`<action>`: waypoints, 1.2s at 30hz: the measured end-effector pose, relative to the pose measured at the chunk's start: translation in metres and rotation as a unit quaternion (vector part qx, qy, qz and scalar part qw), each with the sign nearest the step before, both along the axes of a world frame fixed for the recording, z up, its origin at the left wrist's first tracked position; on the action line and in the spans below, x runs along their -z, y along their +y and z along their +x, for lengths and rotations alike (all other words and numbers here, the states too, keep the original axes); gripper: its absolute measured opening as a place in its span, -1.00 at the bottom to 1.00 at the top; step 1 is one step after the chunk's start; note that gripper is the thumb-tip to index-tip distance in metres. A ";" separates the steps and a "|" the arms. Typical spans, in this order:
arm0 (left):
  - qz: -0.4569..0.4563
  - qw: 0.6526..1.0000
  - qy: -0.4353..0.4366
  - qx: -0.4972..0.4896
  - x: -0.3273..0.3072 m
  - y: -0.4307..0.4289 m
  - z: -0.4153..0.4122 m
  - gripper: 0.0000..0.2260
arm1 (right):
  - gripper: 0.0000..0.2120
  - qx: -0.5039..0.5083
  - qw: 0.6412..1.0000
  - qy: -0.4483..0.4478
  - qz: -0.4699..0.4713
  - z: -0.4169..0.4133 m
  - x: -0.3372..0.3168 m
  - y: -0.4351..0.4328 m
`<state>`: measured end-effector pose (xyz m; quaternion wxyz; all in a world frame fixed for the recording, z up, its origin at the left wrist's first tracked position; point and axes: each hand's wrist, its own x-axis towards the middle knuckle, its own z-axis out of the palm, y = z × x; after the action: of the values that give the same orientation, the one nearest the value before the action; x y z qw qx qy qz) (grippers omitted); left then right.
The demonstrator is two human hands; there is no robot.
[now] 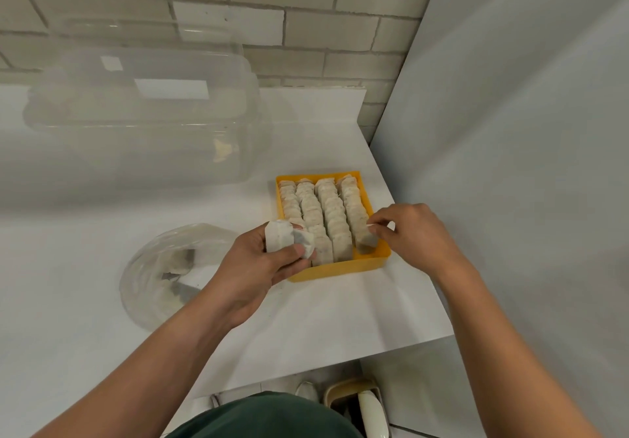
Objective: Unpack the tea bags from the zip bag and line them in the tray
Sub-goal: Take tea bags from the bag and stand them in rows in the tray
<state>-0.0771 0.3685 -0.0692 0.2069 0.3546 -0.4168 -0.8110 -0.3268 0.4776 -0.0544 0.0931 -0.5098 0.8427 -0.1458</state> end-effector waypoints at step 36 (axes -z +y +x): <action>0.024 1.000 -0.008 -0.005 0.003 -0.016 0.005 -0.77 | -0.82 -0.013 0.975 0.130 0.179 -0.007 0.041 -0.026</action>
<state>-0.0721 0.3521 -0.0719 0.1990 0.3678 -0.3973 -0.8169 -0.3342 0.4512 -0.0950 0.0742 -0.5103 0.8534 0.0764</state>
